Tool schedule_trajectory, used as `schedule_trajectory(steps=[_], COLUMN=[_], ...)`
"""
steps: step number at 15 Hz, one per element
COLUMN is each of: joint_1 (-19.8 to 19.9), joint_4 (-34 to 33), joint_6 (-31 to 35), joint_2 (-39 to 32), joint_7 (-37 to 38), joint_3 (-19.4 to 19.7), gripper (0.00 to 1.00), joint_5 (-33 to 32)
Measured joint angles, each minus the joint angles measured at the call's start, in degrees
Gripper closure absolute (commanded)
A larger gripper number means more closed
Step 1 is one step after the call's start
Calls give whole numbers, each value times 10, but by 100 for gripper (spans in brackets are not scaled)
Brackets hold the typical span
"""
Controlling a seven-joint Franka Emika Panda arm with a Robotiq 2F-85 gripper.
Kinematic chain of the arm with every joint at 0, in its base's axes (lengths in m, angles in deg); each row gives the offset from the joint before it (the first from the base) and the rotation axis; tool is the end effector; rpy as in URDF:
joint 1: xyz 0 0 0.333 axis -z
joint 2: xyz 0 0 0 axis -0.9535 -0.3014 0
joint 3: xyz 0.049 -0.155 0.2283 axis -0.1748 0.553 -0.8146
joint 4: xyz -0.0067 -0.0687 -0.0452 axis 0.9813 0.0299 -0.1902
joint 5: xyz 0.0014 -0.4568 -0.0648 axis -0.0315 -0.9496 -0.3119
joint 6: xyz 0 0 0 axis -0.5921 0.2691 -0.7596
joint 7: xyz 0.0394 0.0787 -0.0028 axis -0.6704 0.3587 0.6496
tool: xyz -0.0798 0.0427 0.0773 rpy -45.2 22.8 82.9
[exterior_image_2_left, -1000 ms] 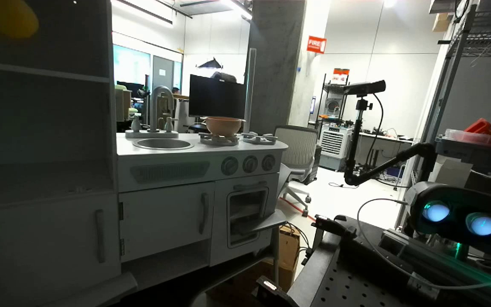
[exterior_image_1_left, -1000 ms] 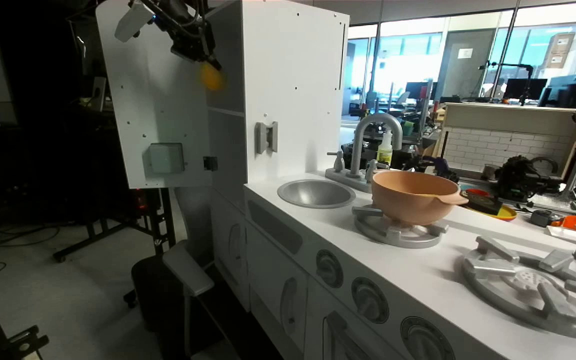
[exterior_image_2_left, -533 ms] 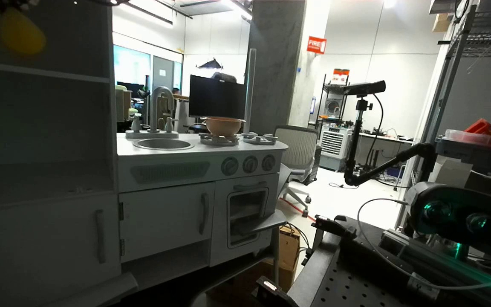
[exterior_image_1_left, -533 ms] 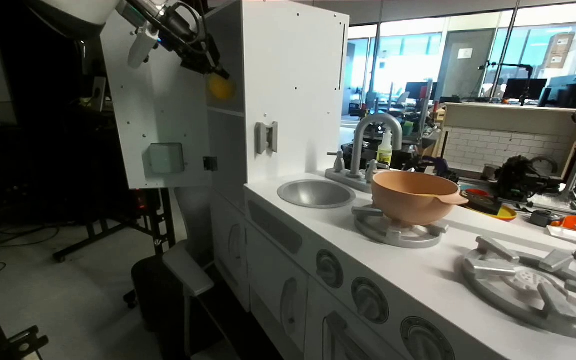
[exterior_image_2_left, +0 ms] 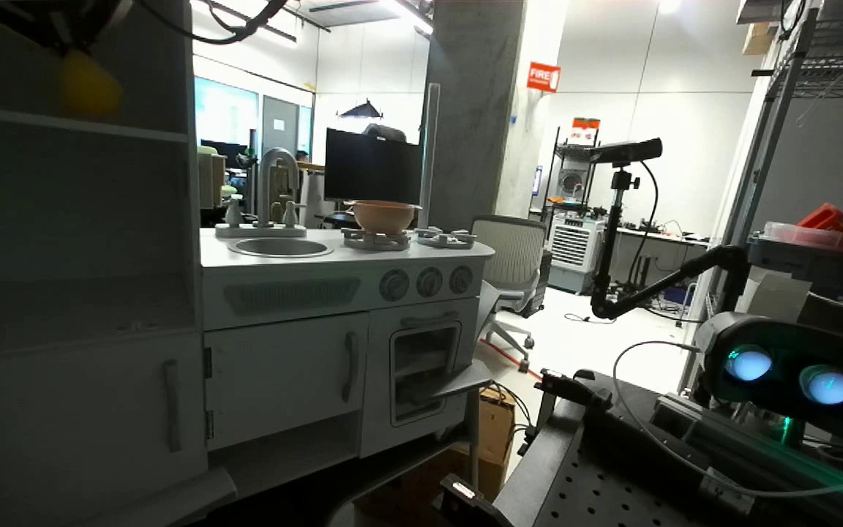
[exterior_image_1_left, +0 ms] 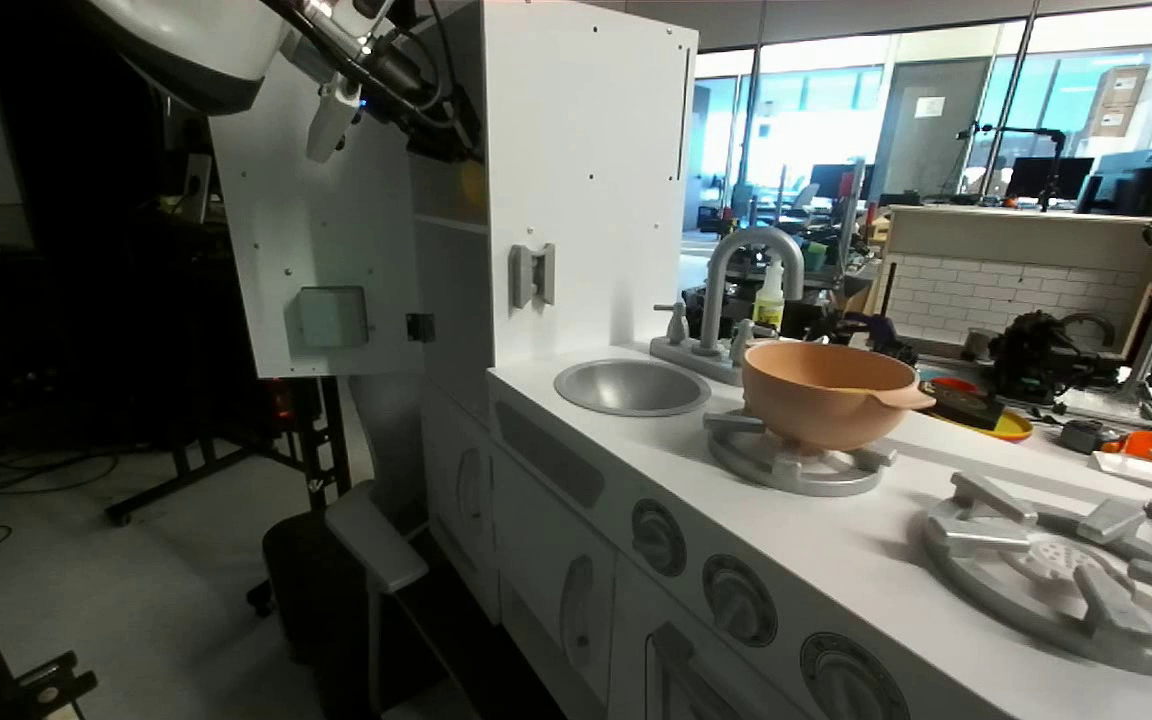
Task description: Open the top cabinet door and put an orange plushie and the maize in the top compartment of the cabinet
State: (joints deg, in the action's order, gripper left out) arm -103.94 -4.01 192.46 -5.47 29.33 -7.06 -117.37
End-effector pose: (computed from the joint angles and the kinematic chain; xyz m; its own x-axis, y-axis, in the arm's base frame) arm 0.7737 0.2976 0.3454 0.6740 0.1502 0.7233 -0.2193 -0.8943 0.3900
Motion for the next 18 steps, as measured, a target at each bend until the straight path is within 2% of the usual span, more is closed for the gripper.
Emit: schedule_trajectory(steps=[1, 2, 4, 11, 12, 16, 18], joint_1=[0, 0, 0, -3, -3, -8, -10], joint_4=[-5, -9, -20, -39, -43, -50, -49], joint_6=[0, 0, -1, -2, -2, -2, -1], joint_2=[-3, -6, -12, -22, -23, -26, -20], joint_7=[2, 4, 8, 18, 18, 20, -5], joint_3=[3, 5, 8, 9, 9, 7, -9], gripper=[93, 64, 56, 5, 0, 0, 0], joint_5=[0, 0, 0, 0, 0, 0, 8])
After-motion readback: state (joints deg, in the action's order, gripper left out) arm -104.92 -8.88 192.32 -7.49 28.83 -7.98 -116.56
